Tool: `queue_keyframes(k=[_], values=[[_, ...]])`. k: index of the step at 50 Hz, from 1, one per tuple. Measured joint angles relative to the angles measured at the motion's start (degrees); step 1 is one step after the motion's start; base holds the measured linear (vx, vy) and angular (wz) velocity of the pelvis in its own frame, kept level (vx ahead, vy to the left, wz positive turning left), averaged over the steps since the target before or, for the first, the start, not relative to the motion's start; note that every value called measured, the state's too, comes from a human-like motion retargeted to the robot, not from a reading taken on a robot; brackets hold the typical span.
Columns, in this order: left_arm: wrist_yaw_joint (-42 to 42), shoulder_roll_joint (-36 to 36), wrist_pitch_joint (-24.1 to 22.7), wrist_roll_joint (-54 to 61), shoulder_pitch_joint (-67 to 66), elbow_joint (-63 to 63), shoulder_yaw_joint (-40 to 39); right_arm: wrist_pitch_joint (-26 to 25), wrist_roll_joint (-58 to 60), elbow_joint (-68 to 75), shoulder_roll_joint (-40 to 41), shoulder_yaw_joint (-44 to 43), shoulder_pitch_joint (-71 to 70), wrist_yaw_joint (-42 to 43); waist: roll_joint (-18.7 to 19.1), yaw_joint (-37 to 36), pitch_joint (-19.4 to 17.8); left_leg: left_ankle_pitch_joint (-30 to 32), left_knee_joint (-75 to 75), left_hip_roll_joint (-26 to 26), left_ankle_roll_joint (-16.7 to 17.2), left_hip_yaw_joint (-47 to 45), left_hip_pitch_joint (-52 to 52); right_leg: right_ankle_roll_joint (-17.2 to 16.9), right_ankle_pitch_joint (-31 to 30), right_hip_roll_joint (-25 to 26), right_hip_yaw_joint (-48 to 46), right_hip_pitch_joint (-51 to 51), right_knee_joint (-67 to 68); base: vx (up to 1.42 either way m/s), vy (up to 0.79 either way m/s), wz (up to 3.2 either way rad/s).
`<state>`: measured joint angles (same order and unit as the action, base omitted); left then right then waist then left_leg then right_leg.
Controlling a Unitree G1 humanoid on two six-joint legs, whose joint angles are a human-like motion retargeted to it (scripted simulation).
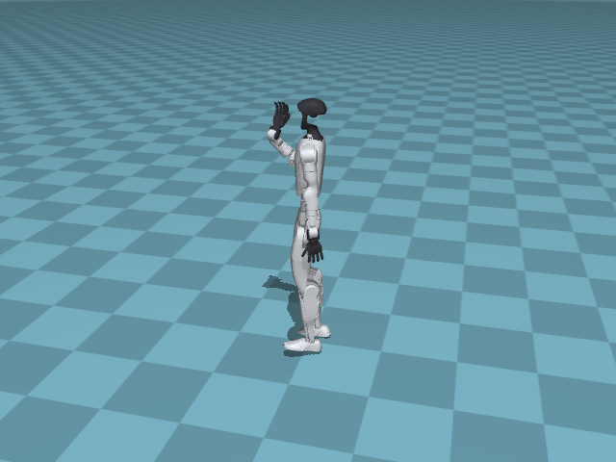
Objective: Upper body actions
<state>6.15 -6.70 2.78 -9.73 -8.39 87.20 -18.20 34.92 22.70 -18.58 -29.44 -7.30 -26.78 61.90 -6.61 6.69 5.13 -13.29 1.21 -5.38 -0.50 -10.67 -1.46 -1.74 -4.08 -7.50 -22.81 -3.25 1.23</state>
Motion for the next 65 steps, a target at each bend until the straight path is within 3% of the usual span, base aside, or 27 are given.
queue_keyframes(k=[5,9,11,12,13,15,18,20,22,26,30,35,38,43,45,47,49,52,53,55,62,65], values=[[-0.7,-0.1,0.2,0.1,-0.5,0.7,0.7,4.7,13.3,2.1,2.1,2.1,9.4,11.8,0.5,0.6,0.0,-0.1,0.0,0.3,0.0,-0.5,0.0,0.0,-0.1,0.2,0.6,0.3,0.0,0.0,0.0,0.0],[-1.0,-0.3,0.4,-0.2,-0.3,0.4,1.0,4.5,18.8,11.1,5.2,6.7,15.1,13.0,0.7,0.7,-0.2,-0.2,0.0,0.4,0.1,-0.9,0.4,0.1,-0.2,0.3,1.1,0.2,0.1,0.0,0.0,0.0],[-0.9,-0.2,0.3,0.0,0.1,0.0,1.0,1.8,19.6,15.6,7.5,8.6,17.5,8.5,0.8,0.8,-0.3,-0.2,-0.1,0.4,0.1,-1.0,0.5,0.1,-0.2,0.4,1.2,0.1,0.1,0.0,0.0,0.0],[-0.8,-0.2,0.3,0.2,0.2,-0.2,1.0,-0.9,19.7,17.6,8.9,9.2,18.5,2.1,0.9,0.9,-0.3,-0.2,-0.1,0.4,0.1,-1.0,0.5,0.1,-0.2,0.4,1.2,0.0,0.1,0.0,0.0,0.0],[-0.7,-0.2,0.3,0.4,0.4,-0.5,1.0,-5.4,19.7,19.3,10.3,9.5,19.3,-9.5,0.9,1.0,-0.3,-0.2,-0.1,0.5,0.1,-1.0,0.6,0.1,-0.2,0.4,1.2,0.0,0.1,0.0,0.0,0.0],[-0.4,-0.2,0.1,0.9,0.7,-1.0,1.2,-18.1,19.1,21.2,11.9,9.0,20.1,-41.2,1.0,1.2,-0.3,-0.2,-0.1,0.5,0.0,-1.0,0.5,0.1,-0.2,0.4,1.2,0.0,0.0,0.0,0.0,0.0],[0.4,-0.2,-0.1,1.2,1.0,-1.8,1.6,-32.6,24.1,22.7,11.7,8.4,19.8,-88.1,1.4,1.7,-0.3,-0.2,0.0,0.6,0.0,-1.1,0.4,0.1,-0.3,0.5,1.2,0.0,0.0,0.0,0.0,0.0],[0.9,-0.4,-0.3,1.1,1.2,-2.1,1.9,-37.2,27.1,23.3,11.6,8.7,19.8,-98.9,1.6,1.9,-0.3,-0.2,0.0,0.7,0.0,-1.2,0.4,0.1,-0.3,0.5,1.3,0.0,0.0,0.0,0.0,0.0],[1.3,-0.5,-0.2,0.8,1.5,-2.5,2.0,-33.9,24.9,22.6,11.0,9.3,19.7,-92.1,1.7,2.2,-0.3,-0.2,0.0,0.6,0.0,-1.2,0.4,0.1,-0.3,0.5,1.2,0.1,0.0,0.0,0.0,0.0],[1.0,-0.5,-0.3,1.1,1.8,-2.8,2.6,-29.9,23.9,19.9,11.5,8.9,18.8,-66.1,1.7,1.8,-0.3,-0.2,0.0,0.5,0.0,-1.2,0.4,0.1,-0.3,0.4,1.2,0.0,0.0,0.0,0.0,0.0],[1.2,-0.5,-0.2,1.4,1.8,-2.7,2.8,-25.8,13.8,18.0,12.3,10.0,16.8,-44.9,1.8,1.8,-0.1,-0.2,0.0,0.5,0.0,-1.2,0.4,0.1,-0.3,0.4,1.1,0.0,-0.1,0.0,0.0,0.0],[0.8,-0.5,-0.2,0.7,1.5,-2.1,3.0,-1.4,0.5,13.0,12.6,11.7,12.5,-16.6,1.7,1.7,0.0,-0.2,0.0,0.4,0.0,-0.8,0.5,0.0,-0.2,0.3,0.6,-0.3,-0.1,0.01,0.0,0.02],[1.2,-0.4,0.4,0.1,1.2,-1.6,2.9,3.6,-0.7,8.1,12.4,11.9,9.8,-4.6,1.3,1.3,0.5,-0.1,0.0,0.1,0.0,-0.2,0.2,-0.1,0.0,0.1,0.1,-0.4,-0.2,0.06,0.01,0.2],[1.5,-0.1,0.4,-0.2,0.2,-1.4,2.7,3.2,3.2,2.2,10.2,11.6,5.8,0.6,0.7,1.1,1.4,0.0,0.0,-0.2,0.0,0.6,-0.1,-0.2,0.2,-0.1,-0.7,-0.4,-0.3,0.04,0.0,0.18],[1.1,0.1,0.3,-0.4,-0.3,-1.1,2.5,2.0,5.4,1.2,9.3,12.3,3.6,-1.0,0.4,0.7,1.6,0.0,-0.1,-0.4,0.0,0.8,-0.1,-0.3,0.3,-0.2,-0.8,-0.3,-0.2,0.0,0.0,0.0],[0.9,0.2,0.3,-0.5,-0.3,-0.6,2.0,-3.4,6.9,1.8,9.3,12.8,1.8,-12.2,0.2,0.7,1.6,0.1,-0.1,-0.4,0.0,0.9,-0.1,-0.3,0.3,-0.3,-0.8,-0.4,-0.2,0.0,0.0,0.0],[0.8,0.4,0.5,-0.4,-0.4,-0.1,1.5,-13.5,8.2,2.5,9.4,12.6,0.2,-34.1,0.0,0.6,1.5,0.1,-0.1,-0.4,0.0,0.9,0.0,-0.3,0.3,-0.3,-0.9,-0.5,-0.2,0.0,0.0,0.0],[0.7,0.6,0.6,-0.1,-0.7,0.3,0.9,-22.9,13.7,2.8,8.7,11.2,-0.5,-65.4,-0.2,0.8,1.4,0.1,-0.1,-0.5,0.0,1.1,0.1,-0.3,0.4,-0.3,-1.2,-0.6,-0.2,0.0,0.0,0.0],[0.6,0.6,0.5,0.0,-0.8,0.3,0.8,-25.5,14.6,2.6,8.3,10.9,-0.3,-67.8,-0.2,0.9,1.4,0.1,-0.2,-0.5,0.0,1.2,0.1,-0.3,0.4,-0.3,-1.3,-0.7,-0.2,0.0,0.0,0.0],[0.5,0.7,0.5,0.0,-1.0,0.3,0.7,-27.1,15.7,2.0,7.6,10.3,0.5,-66.2,-0.3,1.1,1.5,0.1,-0.2,-0.5,0.0,1.4,0.1,-0.4,0.4,-0.3,-1.6,-0.7,-0.3,0.0,0.0,0.0],[0.5,0.5,0.6,0.0,-0.9,0.3,0.9,-11.2,13.2,-0.8,7.5,6.8,5.2,-17.2,-0.1,1.5,0.9,0.1,-0.1,-0.3,0.0,0.9,0.2,-0.3,0.3,-0.1,-1.0,-0.7,-0.3,-0.01,0.0,-0.03],[0.4,0.4,0.5,0.1,-0.9,0.1,0.8,-8.9,13.6,-1.3,7.6,4.7,6.3,-2.7,0.1,1.9,0.6,0.0,-0.1,0.0,0.0,0.5,0.3,-0.3,0.2,0.1,-0.5,-0.6,-0.2,-0.07,-0.03,-0.2]])
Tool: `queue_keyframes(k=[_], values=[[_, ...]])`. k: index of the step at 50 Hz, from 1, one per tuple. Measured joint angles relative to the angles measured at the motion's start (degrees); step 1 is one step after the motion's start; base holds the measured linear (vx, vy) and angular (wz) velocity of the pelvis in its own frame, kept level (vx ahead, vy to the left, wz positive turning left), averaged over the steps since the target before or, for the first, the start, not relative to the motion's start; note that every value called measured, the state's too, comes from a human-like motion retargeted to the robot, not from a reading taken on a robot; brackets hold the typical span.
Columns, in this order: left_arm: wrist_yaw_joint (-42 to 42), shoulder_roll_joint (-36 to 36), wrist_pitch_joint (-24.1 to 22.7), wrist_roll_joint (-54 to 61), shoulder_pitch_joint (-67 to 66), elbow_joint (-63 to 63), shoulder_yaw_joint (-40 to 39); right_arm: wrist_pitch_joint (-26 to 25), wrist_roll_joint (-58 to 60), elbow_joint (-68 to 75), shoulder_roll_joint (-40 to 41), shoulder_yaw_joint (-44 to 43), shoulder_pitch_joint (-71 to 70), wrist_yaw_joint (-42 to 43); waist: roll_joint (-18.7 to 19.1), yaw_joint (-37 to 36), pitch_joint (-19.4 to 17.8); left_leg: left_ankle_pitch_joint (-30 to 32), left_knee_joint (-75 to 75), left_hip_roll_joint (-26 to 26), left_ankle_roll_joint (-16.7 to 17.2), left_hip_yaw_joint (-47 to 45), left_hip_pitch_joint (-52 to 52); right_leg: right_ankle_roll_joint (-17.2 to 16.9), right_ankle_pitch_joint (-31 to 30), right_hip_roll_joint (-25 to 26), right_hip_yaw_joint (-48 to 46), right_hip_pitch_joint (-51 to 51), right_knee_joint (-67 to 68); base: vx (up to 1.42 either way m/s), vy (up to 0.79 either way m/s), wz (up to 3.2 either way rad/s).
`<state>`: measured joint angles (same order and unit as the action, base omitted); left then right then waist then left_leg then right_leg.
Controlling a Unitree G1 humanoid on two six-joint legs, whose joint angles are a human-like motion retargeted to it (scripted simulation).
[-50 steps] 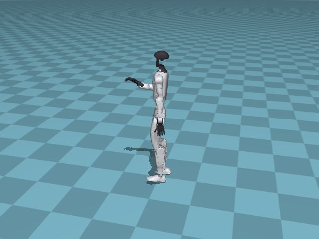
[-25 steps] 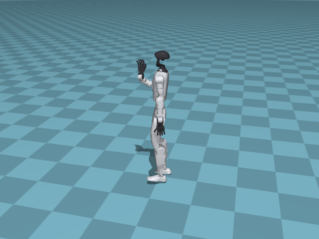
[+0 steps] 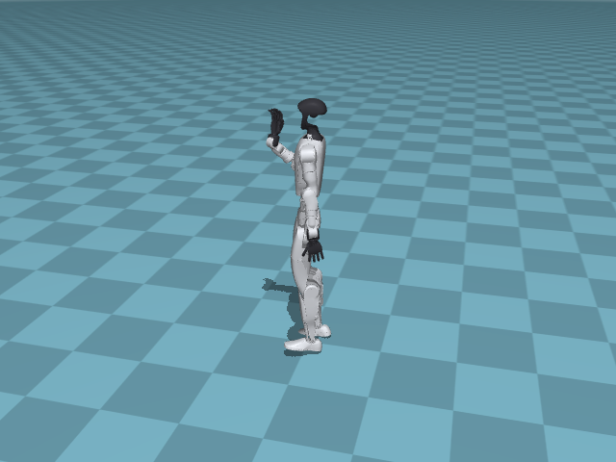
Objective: Upper body actions
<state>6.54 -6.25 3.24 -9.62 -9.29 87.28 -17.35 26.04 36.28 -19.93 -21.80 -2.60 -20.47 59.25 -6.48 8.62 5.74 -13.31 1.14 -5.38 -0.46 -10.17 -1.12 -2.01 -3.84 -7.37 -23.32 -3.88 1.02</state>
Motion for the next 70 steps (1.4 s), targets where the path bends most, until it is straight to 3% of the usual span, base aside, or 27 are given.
queue_keyframes(k=[2,7,10,12,15,17,19,21,25,33,35,40,42,43,47,48,50,55,58,62,66,70], values=[[0.0,-0.1,-0.1,0.1,0.0,-0.1,0.1,0.1,2.5,-0.9,0.2,-2.3,0.9,6.5,0.3,0.5,0.0,-0.1,0.0,0.3,0.0,-0.4,0.0,0.0,-0.1,0.2,0.5,0.2,0.0,-0.05,-0.01,-0.24],[0.1,-0.3,0.0,0.1,0.4,-0.4,0.4,-2.8,6.3,-1.3,0.8,-7.2,3.4,11.7,1.0,1.7,0.3,-0.3,0.0,0.7,0.1,-1.2,-0.2,0.1,-0.3,0.5,1.4,0.9,0.1,-0.03,0.01,-0.21],[0.3,-0.4,0.1,0.3,0.7,-0.9,0.6,-5.1,3.9,0.3,2.1,-9.5,4.2,16.2,1.3,2.1,0.4,-0.4,0.0,0.9,0.1,-1.6,-0.2,0.1,-0.4,0.6,1.8,1.2,0.1,0.0,0.0,0.0],[0.7,-0.5,0.2,0.6,1.1,-1.2,0.9,-8.7,-3.8,2.4,4.9,-9.9,3.7,16.7,1.5,2.3,0.5,-0.4,0.0,1.0,0.1,-1.8,-0.3,0.1,-0.5,0.7,1.9,1.3,0.2,0.0,0.0,0.0],[1.2,-0.5,0.3,0.6,1.4,-1.7,1.2,-19.7,-22.4,3.5,10.9,-8.6,2.9,0.8,1.9,2.7,0.7,-0.5,0.0,1.2,0.1,-2.1,-0.3,0.2,-0.6,0.8,2.0,1.5,0.1,0.0,0.0,0.0],[1.2,-0.5,0.2,0.7,1.7,-2.0,1.3,-26.3,-34.5,3.0,12.6,-9.1,2.9,-23.5,2.1,3.0,0.7,-0.5,0.0,1.2,0.2,-2.3,-0.2,0.2,-0.7,0.8,2.0,1.5,0.2,0.0,0.0,0.0],[1.1,-0.5,0.0,0.8,1.9,-2.3,1.5,-27.9,-39.7,2.8,12.7,-8.8,3.4,-35.9,2.2,3.0,0.7,-0.6,0.0,1.3,0.2,-2.4,-0.2,0.2,-0.7,0.8,2.2,1.6,0.2,0.0,0.0,0.0],[1.2,-0.5,-0.1,0.9,2.0,-2.5,1.7,-26.2,-40.0,2.5,11.5,-7.9,4.0,-37.9,2.2,3.0,0.7,-0.6,0.0,1.2,0.2,-2.5,-0.1,0.2,-0.7,0.8,2.3,1.5,0.2,0.0,0.0,0.0],[1.4,-0.5,0.0,0.9,2.4,-2.4,2.0,-20.2,-28.8,1.7,8.5,-6.3,4.6,-31.0,2.2,2.7,0.5,-0.6,0.0,1.2,0.2,-2.5,0.1,0.2,-0.7,0.7,2.4,1.4,0.2,0.0,0.0,0.0],[1.7,-0.3,0.0,0.7,3.1,-2.1,2.3,6.0,-1.4,-4.0,2.6,-5.1,3.7,7.1,1.6,1.4,0.3,-0.3,0.0,0.6,0.0,-1.2,-0.1,0.1,-0.4,0.3,1.3,0.9,0.2,0.01,0.0,0.14],[1.6,-0.3,0.1,0.6,2.9,-1.8,2.5,7.4,1.2,-5.1,1.5,-4.8,3.2,12.2,1.2,1.1,0.6,-0.2,0.0,0.4,0.0,-0.7,-0.3,0.0,-0.3,0.2,0.7,0.7,0.1,0.02,0.0,0.33],[1.1,-0.8,0.5,-0.2,2.6,0.0,3.0,4.8,7.5,-1.4,-2.1,-4.6,0.6,13.0,0.4,0.5,1.3,0.0,0.1,-0.1,-0.1,0.4,-0.7,0.0,-0.1,-0.2,-0.5,0.4,0.0,0.02,0.01,0.22],[1.0,-0.8,0.7,-0.7,2.6,0.7,3.0,0.7,8.6,3.5,-2.0,-3.1,-1.7,5.0,0.3,0.2,1.2,0.1,0.1,-0.2,-0.1,0.6,-0.5,0.0,0.0,-0.2,-0.6,0.3,0.0,0.0,0.0,0.0],[1.0,-0.8,0.8,-0.9,2.5,0.9,3.0,-2.6,8.1,6.0,-1.6,-2.4,-2.8,-2.9,0.3,0.2,1.2,0.1,0.1,-0.2,-0.1,0.6,-0.4,0.0,0.0,-0.2,-0.7,0.1,0.0,0.0,0.0,0.0],[0.9,-0.7,0.8,-1.7,2.3,1.3,2.9,-22.4,4.0,15.2,0.9,-1.7,-6.4,-43.0,0.1,-0.3,0.8,0.2,0.2,-0.3,-0.1,0.9,-0.2,0.0,0.0,-0.2,-1.0,-0.3,0.0,0.0,0.0,0.0],[0.9,-0.7,0.8,-1.9,2.3,1.3,3.0,-25.6,3.3,15.7,1.1,-1.8,-6.4,-46.4,0.1,-0.4,0.7,0.2,0.3,-0.4,-0.1,1.0,-0.1,0.0,0.0,-0.3,-1.1,-0.4,0.0,0.0,0.0,0.0],[0.9,-0.6,0.7,-2.3,2.3,1.1,3.0,-26.5,1.9,15.4,1.3,-2.2,-5.7,-49.2,-0.1,-0.8,0.3,0.3,0.3,-0.5,-0.1,1.2,-0.2,0.0,0.1,-0.3,-1.5,-0.6,-0.1,0.01,-0.01,0.12],[0.7,-0.4,0.3,-1.7,2.6,1.1,3.6,-11.3,3.0,8.2,0.1,-4.3,0.5,-23.4,-0.3,-1.3,-0.3,0.6,0.2,-1.1,-0.4,2.5,-0.5,-0.2,0.3,-0.5,-3.1,-1.2,-0.4,0.03,-0.03,0.33],[0.3,-0.5,0.4,-1.6,2.7,1.3,4.3,-4.9,5.6,5.3,-0.8,-4.0,5.9,-1.8,-0.2,-1.3,-0.6,0.7,0.2,-1.2,-0.3,2.9,-0.8,-0.2,0.3,-0.6,-3.5,-1.3,-0.6,0.01,0.0,0.07],[0.2,-0.5,0.5,-1.9,2.7,1.2,4.9,1.1,9.3,7.9,-0.5,-2.1,11.9,11.8,0.1,-1.7,-1.3,0.6,0.3,-1.1,-0.2,2.6,-0.6,-0.1,0.3,-0.6,-3.3,-1.4,-0.6,0.0,0.01,-0.04],[0.5,-0.7,0.5,-1.7,2.6,1.0,5.7,5.7,10.0,19.2,1.2,2.2,17.7,10.4,0.6,-2.2,-1.8,0.5,0.5,-0.8,-0.1,1.9,-0.3,0.0,0.1,-0.5,-2.3,-1.3,-0.4,0.01,0.03,-0.26],[0.9,-0.6,0.6,-1.8,2.6,0.3,5.7,7.1,10.2,35.3,2.3,6.8,21.5,-3.4,1.2,-1.9,-2.2,0.4,0.5,-0.4,-0.1,1.1,-0.1,0.1,-0.1,-0.2,-1.2,-1.0,-0.3,0.0,0.03,-0.26]])
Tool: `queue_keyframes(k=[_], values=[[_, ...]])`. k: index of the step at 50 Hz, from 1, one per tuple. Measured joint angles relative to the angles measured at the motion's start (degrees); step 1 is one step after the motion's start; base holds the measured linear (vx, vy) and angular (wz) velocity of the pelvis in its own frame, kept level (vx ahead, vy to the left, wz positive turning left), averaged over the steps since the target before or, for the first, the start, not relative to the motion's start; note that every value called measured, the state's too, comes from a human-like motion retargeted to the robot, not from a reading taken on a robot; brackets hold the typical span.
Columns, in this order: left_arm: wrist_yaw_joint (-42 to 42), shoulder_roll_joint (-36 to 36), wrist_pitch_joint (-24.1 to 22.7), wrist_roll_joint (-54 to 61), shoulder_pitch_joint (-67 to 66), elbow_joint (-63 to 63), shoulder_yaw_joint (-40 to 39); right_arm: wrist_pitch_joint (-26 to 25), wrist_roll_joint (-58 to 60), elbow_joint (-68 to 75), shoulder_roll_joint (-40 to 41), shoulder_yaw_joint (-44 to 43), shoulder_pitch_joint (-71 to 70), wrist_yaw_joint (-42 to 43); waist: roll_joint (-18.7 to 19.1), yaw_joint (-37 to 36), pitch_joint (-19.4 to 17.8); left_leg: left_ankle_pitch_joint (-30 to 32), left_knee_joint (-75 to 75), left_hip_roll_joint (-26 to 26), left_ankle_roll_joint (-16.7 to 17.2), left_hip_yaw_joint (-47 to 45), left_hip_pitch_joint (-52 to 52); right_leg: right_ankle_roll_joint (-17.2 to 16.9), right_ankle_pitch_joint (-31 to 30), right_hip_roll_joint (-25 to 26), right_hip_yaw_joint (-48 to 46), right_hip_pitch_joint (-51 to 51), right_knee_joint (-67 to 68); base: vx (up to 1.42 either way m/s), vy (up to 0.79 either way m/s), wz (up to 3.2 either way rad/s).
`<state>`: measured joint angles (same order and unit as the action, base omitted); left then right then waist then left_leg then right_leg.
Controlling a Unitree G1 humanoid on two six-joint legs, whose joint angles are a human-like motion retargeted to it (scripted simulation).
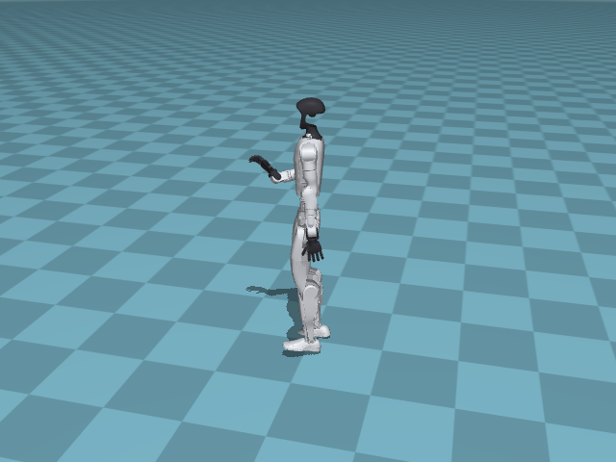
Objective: Upper body actions
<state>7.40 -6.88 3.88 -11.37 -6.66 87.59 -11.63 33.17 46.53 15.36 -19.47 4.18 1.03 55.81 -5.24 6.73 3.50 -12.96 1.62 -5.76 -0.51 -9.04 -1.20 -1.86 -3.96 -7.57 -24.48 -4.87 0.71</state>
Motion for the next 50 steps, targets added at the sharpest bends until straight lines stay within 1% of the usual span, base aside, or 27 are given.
queue_keyframes(k=[2,5,7,10,11,12,15,17,18,19,20,21,23,25,28,30,32,35,38,42,46,50], values=[[0.3,0.1,-0.1,0.1,0.1,-0.4,0.1,-0.2,1.1,8.9,0.6,1.7,0.8,-7.7,0.3,0.3,-0.2,0.0,0.0,0.2,0.0,-0.3,0.1,0.0,-0.1,0.1,0.4,0.2,0.1,0.0,0.02,-0.2],[0.7,0.1,0.0,0.1,0.3,-0.9,0.3,-3.9,2.0,22.3,2.6,3.3,0.7,-19.3,0.6,0.5,-0.4,-0.1,0.0,0.4,0.0,-0.6,0.1,0.1,-0.2,0.2,0.8,0.4,0.2,0.0,0.0,0.0],[1.2,0.1,0.1,0.1,0.7,-1.0,0.8,-12.2,2.5,36.4,5.0,4.1,-0.2,-33.2,0.8,0.5,-0.6,-0.1,0.0,0.6,0.0,-0.9,0.1,0.2,-0.3,0.3,1.1,0.6,0.2,0.0,0.0,0.0],[1.5,0.1,0.2,0.0,1.0,-1.2,1.5,-25.0,4.6,54.9,8.2,4.0,-1.9,-49.1,1.1,0.5,-0.7,-0.1,0.0,0.7,0.0,-1.1,0.1,0.2,-0.4,0.4,1.3,0.7,0.2,0.02,0.01,-0.01],[1.6,0.2,0.3,0.0,1.1,-1.3,1.7,-27.9,5.3,61.6,9.3,3.6,-2.9,-52.1,1.2,0.5,-0.7,-0.1,0.0,0.8,0.0,-1.2,0.1,0.2,-0.4,0.4,1.3,0.8,0.2,0.08,0.05,-0.06],[1.7,0.3,0.3,0.0,1.1,-1.3,1.9,-30.3,5.4,68.0,10.2,3.3,-3.8,-54.9,1.3,0.5,-0.6,-0.1,-0.1,0.8,0.0,-1.3,0.1,0.2,-0.5,0.4,1.3,0.8,0.2,0.09,0.06,-0.05],[2.0,0.6,0.2,0.0,1.7,-1.3,3.1,-33.3,0.2,82.0,10.4,4.5,-4.9,-63.6,1.8,-0.2,-1.2,-0.1,-0.1,0.9,0.0,-1.5,0.4,0.3,-0.5,0.6,1.6,0.8,0.3,0.06,0.1,-0.07],[2.4,0.7,0.2,-0.4,2.6,-1.2,4.0,-36.3,-5.8,82.0,10.1,6.2,-2.1,-69.2,1.8,-2.0,-2.1,-0.3,-0.2,0.8,0.0,-2.3,0.7,0.7,-0.3,1.1,2.4,0.2,-0.1,0.04,0.13,-0.8],[2.7,0.8,0.3,-0.9,3.0,-1.3,4.1,-37.8,-9.1,82.0,10.5,6.1,-0.8,-69.2,1.7,-6.0,-2.4,-0.7,-0.4,1.3,0.2,-5.9,1.0,1.1,0.3,1.8,5.8,0.2,-0.2,0.01,0.09,-1.73],[3.0,0.9,0.2,-1.3,3.1,-1.5,4.3,-37.9,-11.7,82.0,10.8,5.0,0.1,-68.2,1.6,-7.7,-2.5,-0.9,-0.5,1.4,0.2,-7.3,1.1,1.5,0.5,2.3,7.0,0.2,-0.4,0.01,0.05,-1.46],[3.1,1.0,0.1,-1.6,3.1,-1.8,4.5,-37.5,-13.9,82.0,11.2,3.4,0.8,-66.7,1.5,-8.2,-2.5,-1.0,-0.5,1.4,0.2,-7.5,1.1,2.0,0.5,2.7,7.0,0.2,-0.5,0.06,0.03,-0.23],[3.6,1.1,-0.2,-1.8,2.7,-2.1,4.7,-35.9,-17.0,81.8,11.6,1.1,1.2,-63.6,1.4,-7.9,-2.3,-0.9,-0.4,1.1,0.2,-7.0,0.9,2.2,0.5,2.8,6.4,0.3,-0.6,0.08,0.02,0.42],[4.6,1.2,-0.7,-1.7,1.9,-2.2,5.3,-33.4,-20.4,81.0,11.5,-1.6,1.6,-59.1,1.5,-5.8,-1.9,-0.7,-0.3,0.7,0.1,-4.7,0.4,1.7,0.3,2.0,4.5,0.4,-0.5,0.07,0.01,0.93],[5.2,1.2,-0.9,-1.3,1.4,-1.8,5.6,-32.3,-20.0,80.6,10.8,-2.1,1.3,-58.1,1.8,-3.5,-1.4,-0.6,-0.5,0.4,0.0,-3.0,0.3,1.2,0.2,1.4,2.8,0.5,-0.4,0.0,0.02,0.9],[4.5,0.8,-0.7,-0.3,1.5,-0.9,5.8,-34.2,-15.8,79.4,9.3,-1.0,-0.3,-60.7,2.3,1.3,-1.3,-0.8,-1.1,-0.1,0.2,0.5,1.1,0.4,0.2,0.3,-0.8,0.3,-0.2,-0.07,0.03,0.91],[3.5,0.8,-0.4,-0.2,1.8,-0.8,5.4,-35.0,-14.0,78.2,8.6,-0.1,-1.4,-61.7,2.2,2.7,-1.7,-0.8,-1.2,-0.2,0.5,1.3,1.4,0.2,0.2,-0.3,-1.7,0.1,-0.1,-0.05,0.02,0.4],[3.2,0.8,-0.1,-0.9,1.9,-1.1,4.9,-34.8,-13.3,77.2,8.4,0.3,-1.6,-60.7,2.0,2.1,-1.9,-0.6,-0.9,-0.1,0.6,0.8,1.2,0.1,0.0,-0.4,-1.2,-0.1,-0.3,0.02,0.0,-0.32],[3.3,0.4,1.0,-3.8,2.5,-3.1,3.4,-33.8,-13.1,75.3,8.8,-0.1,-1.5,-57.8,2.3,-1.6,-2.0,-0.2,-0.6,0.2,-0.1,-2.4,0.4,0.4,-0.5,0.2,1.9,0.4,-0.5,0.05,0.01,-0.77],[3.3,-1.4,1.0,-6.3,3.1,-10.7,2.6,-32.3,-14.7,74.2,9.8,-0.8,-1.5,-56.3,2.5,-1.6,-1.6,-0.2,-0.5,0.3,0.0,-2.2,0.2,0.4,-0.4,0.3,1.6,0.4,-0.5,0.0,0.0,0.0],[2.0,-4.8,0.6,-7.0,4.4,-25.2,0.9,-31.5,-17.4,73.6,11.0,-1.1,-1.4,-58.0,2.8,-1.3,-1.4,0.0,-0.4,0.3,0.0,-1.7,0.3,0.4,-0.3,0.4,1.0,-0.1,-0.6,0.0,0.0,0.0],[-0.9,-11.2,-0.2,-4.8,7.9,-43.2,-0.1,-31.3,-18.3,74.1,11.8,-0.5,-0.7,-60.7,2.8,-1.5,-0.4,0.1,-0.3,0.0,0.0,-0.8,0.3,0.2,0.0,0.2,0.2,-0.6,-0.7,0.06,0.02,0.23],[-7.3,-17.7,-1.3,-4.1,13.4,-58.3,-1.4,-31.6,-14.9,74.3,11.8,1.3,-0.4,-59.8,2.8,-1.9,0.5,0.2,-0.3,-0.1,0.0,-0.4,0.3,0.1,0.2,0.2,-0.2,-0.9,-0.7,0.03,0.01,0.07]])
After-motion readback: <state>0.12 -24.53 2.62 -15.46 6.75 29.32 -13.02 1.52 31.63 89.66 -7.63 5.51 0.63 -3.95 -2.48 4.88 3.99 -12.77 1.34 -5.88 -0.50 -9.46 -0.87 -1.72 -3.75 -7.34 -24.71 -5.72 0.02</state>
